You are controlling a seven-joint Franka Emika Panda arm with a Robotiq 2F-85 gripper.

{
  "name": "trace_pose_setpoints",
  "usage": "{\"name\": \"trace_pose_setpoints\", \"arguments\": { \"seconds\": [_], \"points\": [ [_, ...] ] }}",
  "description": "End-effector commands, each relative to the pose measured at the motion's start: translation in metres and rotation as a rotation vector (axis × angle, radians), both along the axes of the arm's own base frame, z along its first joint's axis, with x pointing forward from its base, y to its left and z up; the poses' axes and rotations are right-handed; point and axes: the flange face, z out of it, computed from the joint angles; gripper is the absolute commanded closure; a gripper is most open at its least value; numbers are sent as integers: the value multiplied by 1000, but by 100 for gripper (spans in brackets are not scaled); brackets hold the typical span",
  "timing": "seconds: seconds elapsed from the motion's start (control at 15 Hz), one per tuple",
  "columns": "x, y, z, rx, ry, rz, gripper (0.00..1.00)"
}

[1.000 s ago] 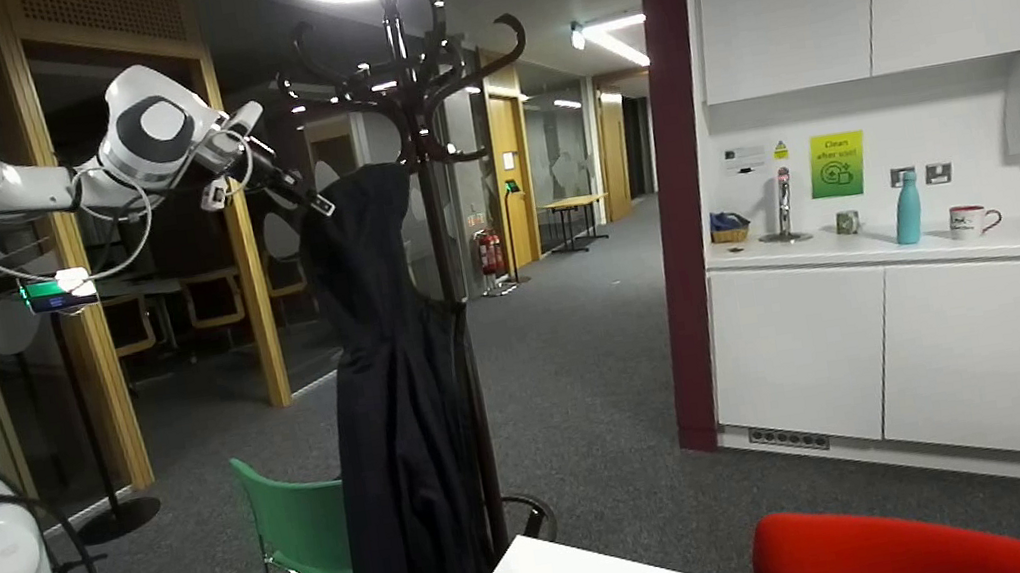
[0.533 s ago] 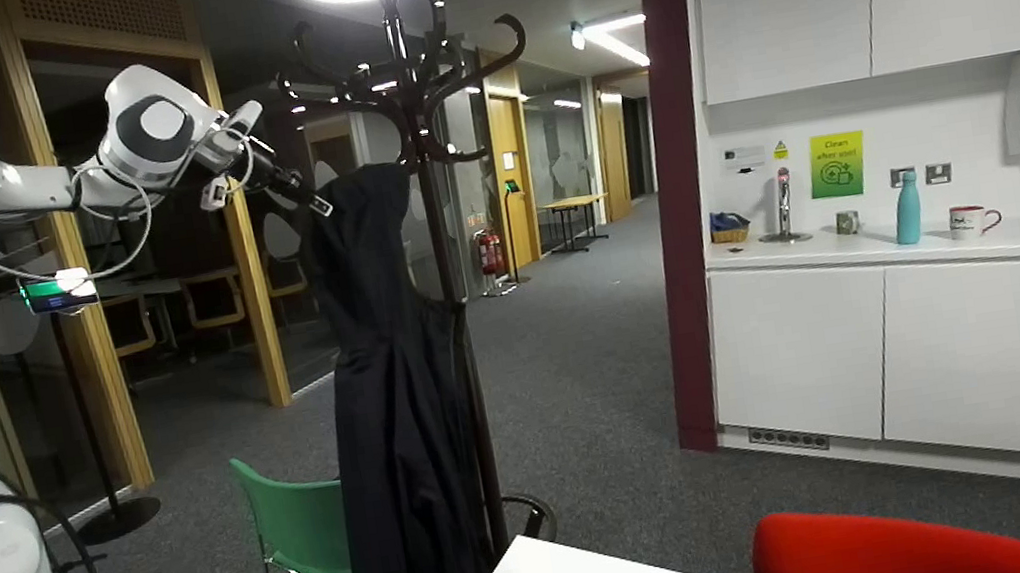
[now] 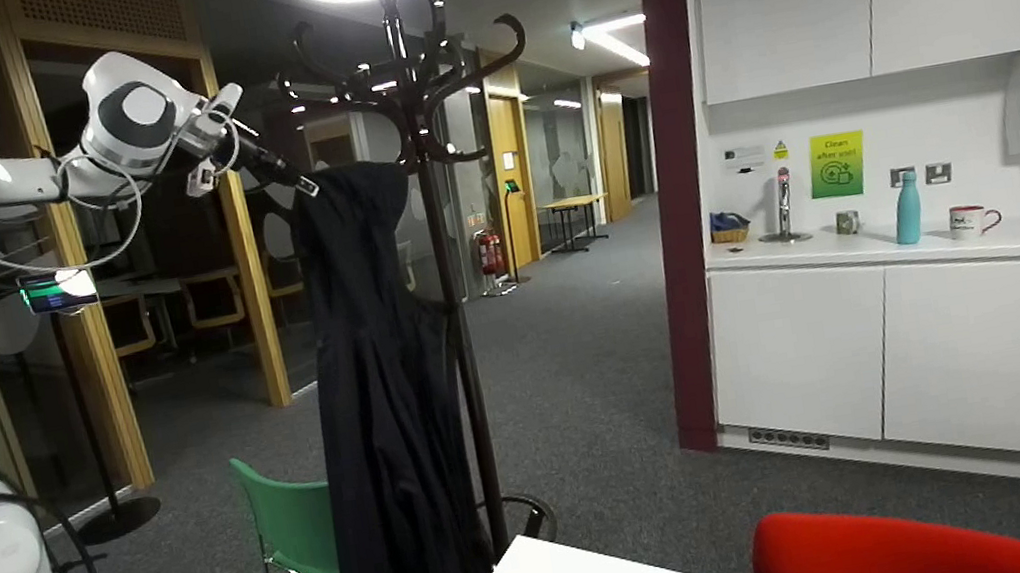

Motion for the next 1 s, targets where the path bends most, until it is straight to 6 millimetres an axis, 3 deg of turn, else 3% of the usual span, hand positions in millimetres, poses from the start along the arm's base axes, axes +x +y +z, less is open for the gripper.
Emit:
{"name": "trace_pose_setpoints", "arguments": {
  "seconds": [0.0,0.67,0.93],
  "points": [
    [-6,21,33,-61,-50,46,100],
    [-20,81,74,-158,-135,127,100],
    [-20,103,79,-185,-148,157,100]
  ]
}}
